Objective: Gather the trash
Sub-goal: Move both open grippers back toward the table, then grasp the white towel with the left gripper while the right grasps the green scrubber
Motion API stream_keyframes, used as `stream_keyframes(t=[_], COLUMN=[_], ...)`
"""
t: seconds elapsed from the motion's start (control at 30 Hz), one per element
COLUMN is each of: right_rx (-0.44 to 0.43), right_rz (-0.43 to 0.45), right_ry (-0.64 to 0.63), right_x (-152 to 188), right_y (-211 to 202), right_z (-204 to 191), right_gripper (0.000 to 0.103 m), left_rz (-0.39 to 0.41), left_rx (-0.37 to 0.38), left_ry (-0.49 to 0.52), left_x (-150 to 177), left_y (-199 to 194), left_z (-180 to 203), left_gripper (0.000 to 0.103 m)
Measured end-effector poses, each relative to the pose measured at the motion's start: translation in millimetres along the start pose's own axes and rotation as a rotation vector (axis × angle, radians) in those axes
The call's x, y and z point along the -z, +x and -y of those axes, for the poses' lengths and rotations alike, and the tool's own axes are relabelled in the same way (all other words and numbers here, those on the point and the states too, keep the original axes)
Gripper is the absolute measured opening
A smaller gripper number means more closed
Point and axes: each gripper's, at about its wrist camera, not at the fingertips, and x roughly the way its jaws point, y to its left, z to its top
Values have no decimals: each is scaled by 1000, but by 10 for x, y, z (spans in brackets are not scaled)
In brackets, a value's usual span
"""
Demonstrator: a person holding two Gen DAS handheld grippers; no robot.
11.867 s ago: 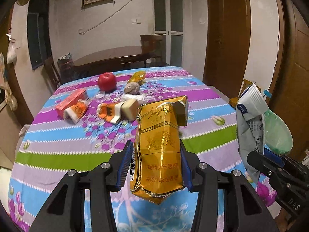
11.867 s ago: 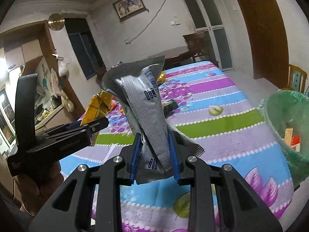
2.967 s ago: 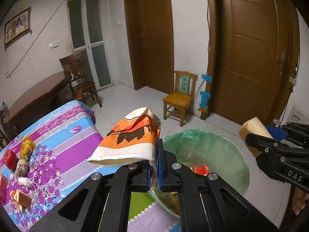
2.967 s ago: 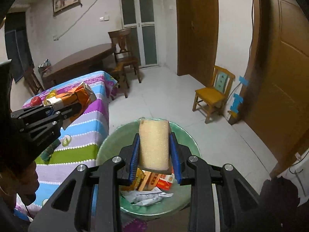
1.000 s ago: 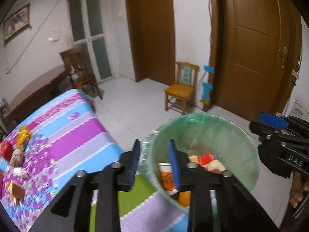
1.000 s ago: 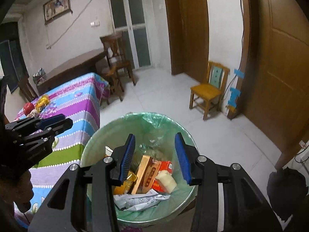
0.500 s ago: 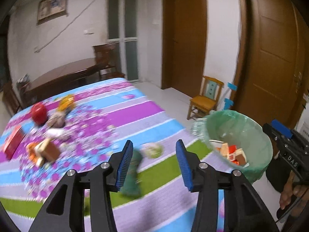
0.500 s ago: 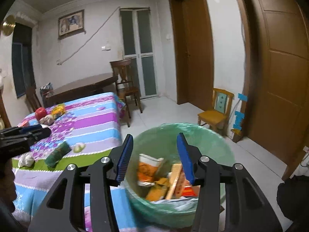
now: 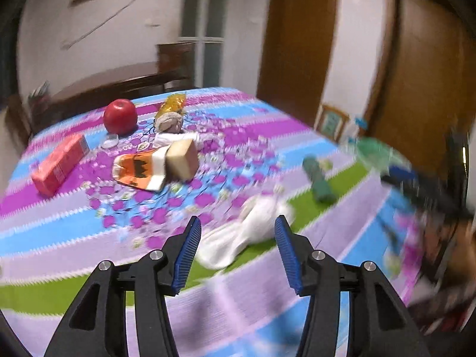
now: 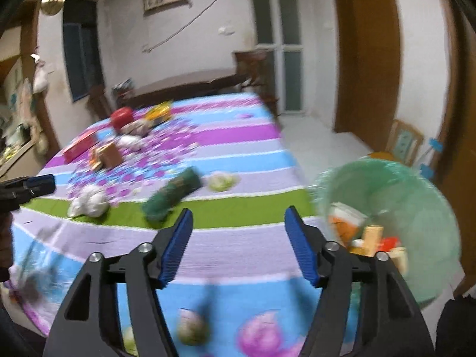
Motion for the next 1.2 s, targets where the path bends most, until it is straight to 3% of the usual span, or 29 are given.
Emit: stream_keyframes(t=[0.1,0.2,0.4,0.5,0.63,0.7,0.83,0.9,1.07,1.2], right_rx=[-69,-98,-74,-42,-40,-36,-67,-86,-94,-71], right_rz=[-65,-115,-207,-232,-254,-251,-235,-217,-150,-75], right_ry=[-20,-34,-7,-14,-13,-20,-8,0,-25,-104], right_x=[-50,-122,-213,-223,-202,-212,-218,-210,-212,-191], right_y=[137,292,650,747,824,834,811,755,546,293], right_z=[-225,-411,-576,-575,-560,-562,-525,-498,-504,-626], right_gripper=[68,68,66,54,48,33,20,17,15,14], left_rz=[-34,-45,-68,-82,-115,-134,-126,-98,-39,-13], left_rx=[-17,23,57,87,122,130,135,109,52,-77], left_ry=[104,163,234,241,276,286,302,316,176,-11], left_x=[59,12,-198,-266,-263,-245,-201,-176,-254,-377], left_y=[58,161,472,607,763,829,831,752,508,351], left_z=[25,115,280,301,361,381,461,524,479,396], left_gripper=[54,54,57,57,57,57,36,34,34,34])
